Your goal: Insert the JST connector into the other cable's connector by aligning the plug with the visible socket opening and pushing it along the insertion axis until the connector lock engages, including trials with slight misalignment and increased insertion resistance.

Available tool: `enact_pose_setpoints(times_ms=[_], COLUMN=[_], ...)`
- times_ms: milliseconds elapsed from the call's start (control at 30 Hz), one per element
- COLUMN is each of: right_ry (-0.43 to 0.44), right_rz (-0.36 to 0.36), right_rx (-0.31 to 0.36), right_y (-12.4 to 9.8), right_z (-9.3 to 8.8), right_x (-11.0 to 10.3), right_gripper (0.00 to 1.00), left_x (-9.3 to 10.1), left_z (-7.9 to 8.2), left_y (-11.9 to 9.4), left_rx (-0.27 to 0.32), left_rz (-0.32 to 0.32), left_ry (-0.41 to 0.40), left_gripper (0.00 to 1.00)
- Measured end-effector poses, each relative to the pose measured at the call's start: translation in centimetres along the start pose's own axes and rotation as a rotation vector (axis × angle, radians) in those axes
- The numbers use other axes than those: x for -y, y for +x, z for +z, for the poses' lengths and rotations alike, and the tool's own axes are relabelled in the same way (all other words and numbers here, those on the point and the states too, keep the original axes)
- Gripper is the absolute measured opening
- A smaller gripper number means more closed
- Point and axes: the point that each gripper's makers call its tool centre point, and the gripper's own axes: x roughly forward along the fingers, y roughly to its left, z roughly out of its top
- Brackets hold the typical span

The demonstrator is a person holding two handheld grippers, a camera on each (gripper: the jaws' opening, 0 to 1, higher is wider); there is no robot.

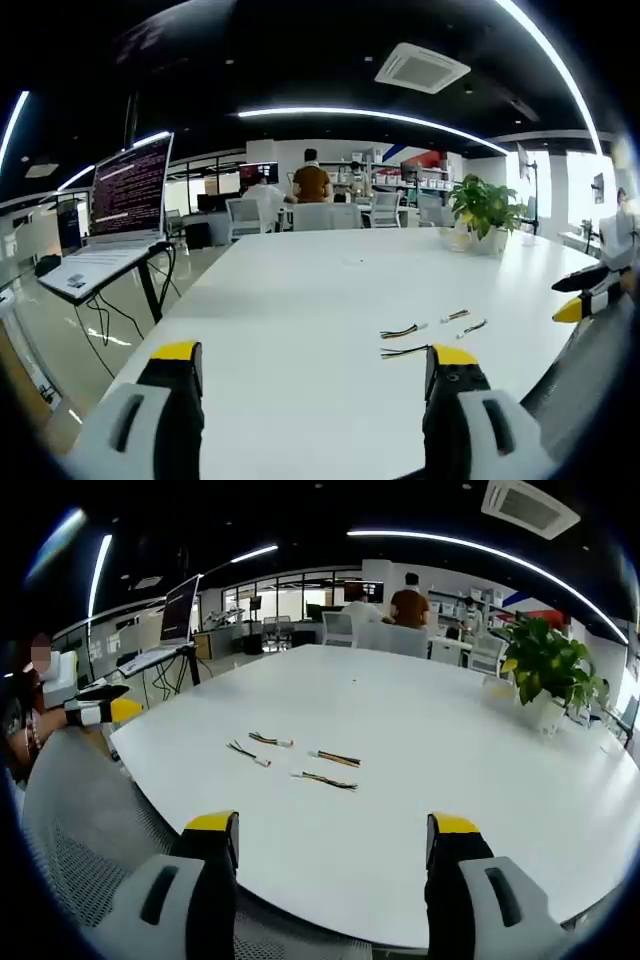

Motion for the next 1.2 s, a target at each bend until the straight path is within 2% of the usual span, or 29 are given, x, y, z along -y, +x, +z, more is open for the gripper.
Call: enact_pose_setpoints(times_ms=[633, 1200], right_ry=[-0.002, -0.003], right_rz=[0.005, 0.006], right_rx=[-0.002, -0.006], right_y=[-0.02, 0.02], right_z=[0.0, -0.09], right_x=[-0.09, -0.16], right_gripper=[0.74, 0.73], left_x=[-0.19, -0.11], left_z=[-0.23, -0.68], left_y=[0.01, 0.04], left_rx=[-0.016, -0.04], left_rz=[0.011, -0.002], left_ry=[0.011, -0.003], left_gripper=[0.91, 0.87])
